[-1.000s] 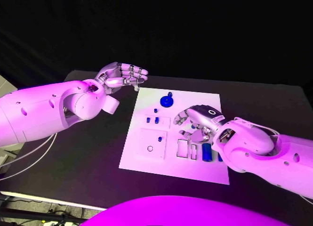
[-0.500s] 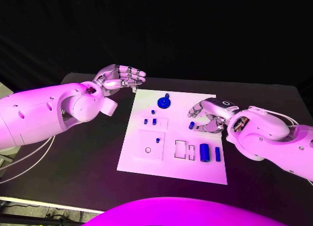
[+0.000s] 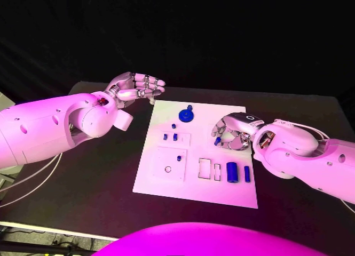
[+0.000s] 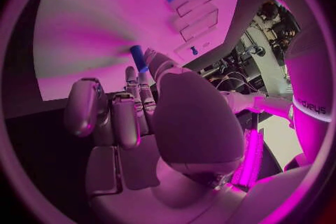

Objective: Assemble the parts on the task board

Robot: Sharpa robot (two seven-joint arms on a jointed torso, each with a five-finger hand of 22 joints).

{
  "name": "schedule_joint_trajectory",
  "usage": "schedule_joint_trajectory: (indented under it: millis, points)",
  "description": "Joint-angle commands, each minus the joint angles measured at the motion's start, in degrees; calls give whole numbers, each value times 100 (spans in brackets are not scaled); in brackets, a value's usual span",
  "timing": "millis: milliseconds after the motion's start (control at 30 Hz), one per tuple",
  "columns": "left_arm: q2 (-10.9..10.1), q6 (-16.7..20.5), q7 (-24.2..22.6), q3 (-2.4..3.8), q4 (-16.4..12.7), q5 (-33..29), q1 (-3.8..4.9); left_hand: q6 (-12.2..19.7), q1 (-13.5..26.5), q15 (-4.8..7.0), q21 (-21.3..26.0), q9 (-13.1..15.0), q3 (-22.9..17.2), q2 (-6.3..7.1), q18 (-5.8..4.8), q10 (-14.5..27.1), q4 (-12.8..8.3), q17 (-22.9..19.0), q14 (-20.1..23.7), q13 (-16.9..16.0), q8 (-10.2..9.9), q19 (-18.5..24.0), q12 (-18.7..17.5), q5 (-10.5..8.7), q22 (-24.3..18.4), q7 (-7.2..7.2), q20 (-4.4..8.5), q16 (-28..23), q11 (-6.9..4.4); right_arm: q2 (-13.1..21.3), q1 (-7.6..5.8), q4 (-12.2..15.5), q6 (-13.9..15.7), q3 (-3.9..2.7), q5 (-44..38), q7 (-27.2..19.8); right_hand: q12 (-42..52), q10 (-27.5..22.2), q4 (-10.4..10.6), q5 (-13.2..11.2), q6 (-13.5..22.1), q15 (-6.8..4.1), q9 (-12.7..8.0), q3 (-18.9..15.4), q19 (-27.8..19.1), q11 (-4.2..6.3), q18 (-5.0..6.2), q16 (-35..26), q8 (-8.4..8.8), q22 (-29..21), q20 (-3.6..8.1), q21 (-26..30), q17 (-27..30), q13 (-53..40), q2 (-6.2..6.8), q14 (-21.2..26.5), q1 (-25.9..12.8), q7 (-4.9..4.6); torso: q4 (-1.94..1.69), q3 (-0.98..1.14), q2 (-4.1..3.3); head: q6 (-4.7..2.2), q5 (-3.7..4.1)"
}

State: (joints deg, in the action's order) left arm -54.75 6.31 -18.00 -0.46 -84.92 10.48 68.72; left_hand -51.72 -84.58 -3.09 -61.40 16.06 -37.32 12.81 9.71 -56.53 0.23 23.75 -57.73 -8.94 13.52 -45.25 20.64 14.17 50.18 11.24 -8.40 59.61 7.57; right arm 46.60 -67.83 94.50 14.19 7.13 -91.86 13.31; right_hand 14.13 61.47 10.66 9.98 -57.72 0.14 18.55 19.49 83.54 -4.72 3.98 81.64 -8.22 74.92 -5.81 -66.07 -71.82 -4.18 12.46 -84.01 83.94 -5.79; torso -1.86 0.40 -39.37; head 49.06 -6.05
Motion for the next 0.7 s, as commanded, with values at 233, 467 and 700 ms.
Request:
schedule_joint_trajectory:
  millis: [233,467,700]
  points:
    - [-4,-87,-21,3,-17,-37,6,-45,40,-1,-24,-8,-4,-13,87,33,-26,-10,-1,6,-4,39,49,13,11,7,-15,-18,7,-49,22,-25,-101,8,-66,-97,-65,715,132,-45,-364,-160,85,681,135,182,-27,18,-167,669,142,-389,0,-11,91,-241,6,-62,9,0,6,20,-14]
    - [-8,-89,-15,3,-17,-37,6,-45,40,-1,-24,-8,-4,-13,87,33,-26,-10,-1,6,-4,39,49,13,11,7,-15,-18,7,-77,29,-54,-119,13,-209,-14,-158,963,-60,-43,-521,-210,169,1062,171,242,-52,37,-267,749,210,-524,-43,-67,49,-258,101,-29,10,1,5,23,-4]
    - [-7,-97,-6,3,-16,-38,6,-45,40,-1,-24,-8,-4,-13,87,33,-26,-10,-1,6,-4,39,49,13,11,7,-15,-18,7,-119,48,-64,41,22,-348,44,-238,1062,-304,-44,-573,-193,237,1391,179,230,-63,63,-330,799,227,-587,-94,-127,-15,-274,128,-56,9,4,4,30,6]
